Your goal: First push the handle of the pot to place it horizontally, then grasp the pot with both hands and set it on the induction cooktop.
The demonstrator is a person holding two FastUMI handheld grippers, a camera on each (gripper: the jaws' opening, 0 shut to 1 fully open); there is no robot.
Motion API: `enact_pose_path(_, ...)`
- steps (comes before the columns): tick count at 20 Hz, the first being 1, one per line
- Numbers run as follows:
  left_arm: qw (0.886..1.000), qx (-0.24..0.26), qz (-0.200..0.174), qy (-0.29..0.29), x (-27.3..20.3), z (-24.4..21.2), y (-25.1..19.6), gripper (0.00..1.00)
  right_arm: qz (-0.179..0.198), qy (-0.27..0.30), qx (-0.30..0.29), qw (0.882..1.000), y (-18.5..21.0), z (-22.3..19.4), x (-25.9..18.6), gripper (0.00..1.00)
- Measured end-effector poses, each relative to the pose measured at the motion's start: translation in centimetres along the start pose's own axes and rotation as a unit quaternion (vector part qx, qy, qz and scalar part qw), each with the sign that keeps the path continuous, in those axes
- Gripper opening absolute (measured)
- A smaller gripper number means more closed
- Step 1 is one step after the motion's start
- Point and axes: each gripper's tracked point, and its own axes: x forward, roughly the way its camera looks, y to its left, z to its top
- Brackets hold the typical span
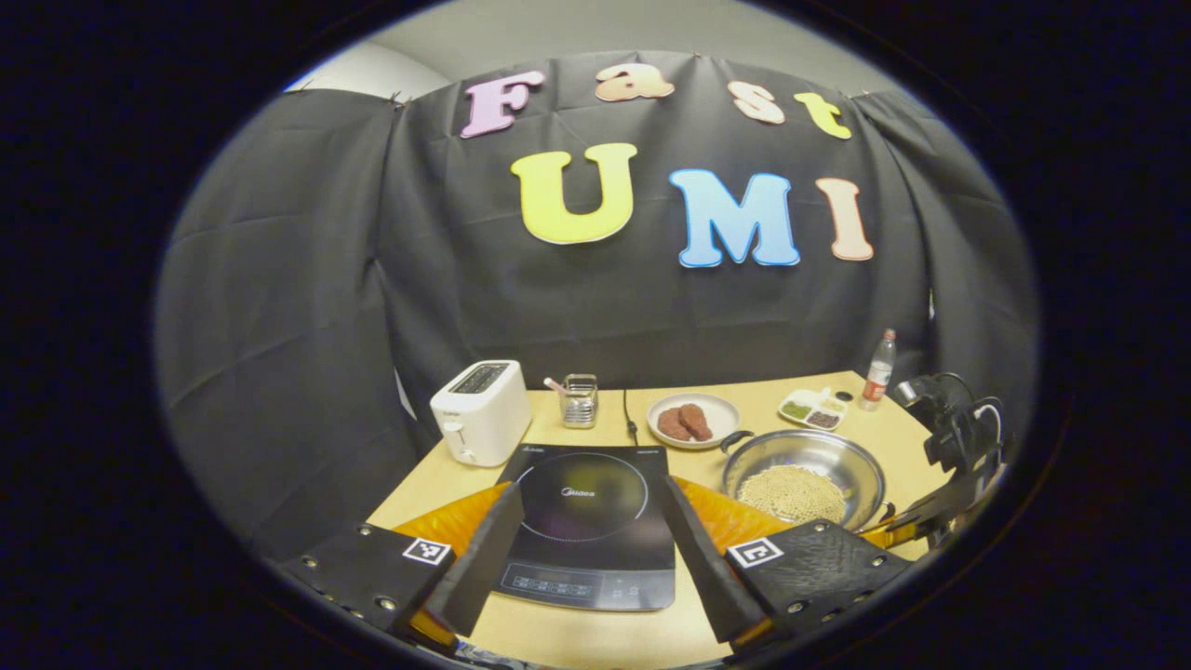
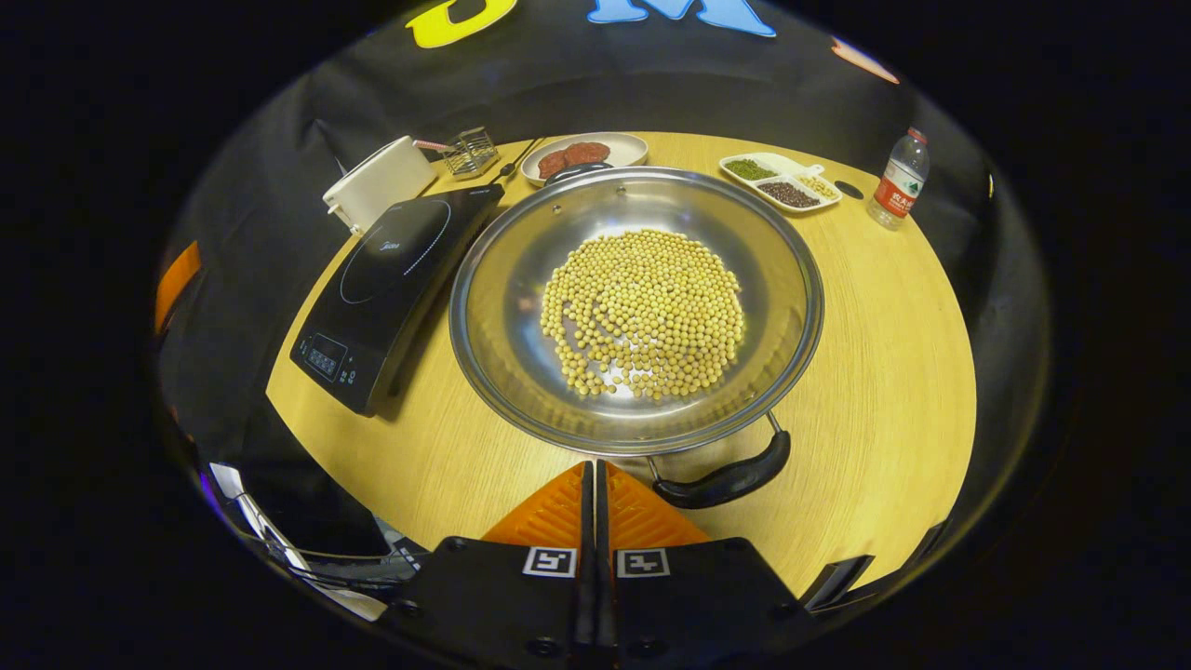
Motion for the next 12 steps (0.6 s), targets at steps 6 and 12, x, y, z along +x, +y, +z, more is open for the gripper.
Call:
enact_pose_path(6, 1.000, -0.017, -0.014, 0.012, 1.2, 0.4, -4.0, 0.92, 0.014, 0.009, -0.002, 1.000, -1.1, 0.0, 0.6, 0.02)
enact_pose_path(12, 0.999, -0.038, -0.038, 0.012, 2.6, 1.8, -7.3, 0.91, 0.011, 0.011, -0.011, 1.000, -3.0, 0.1, 0.5, 0.02)
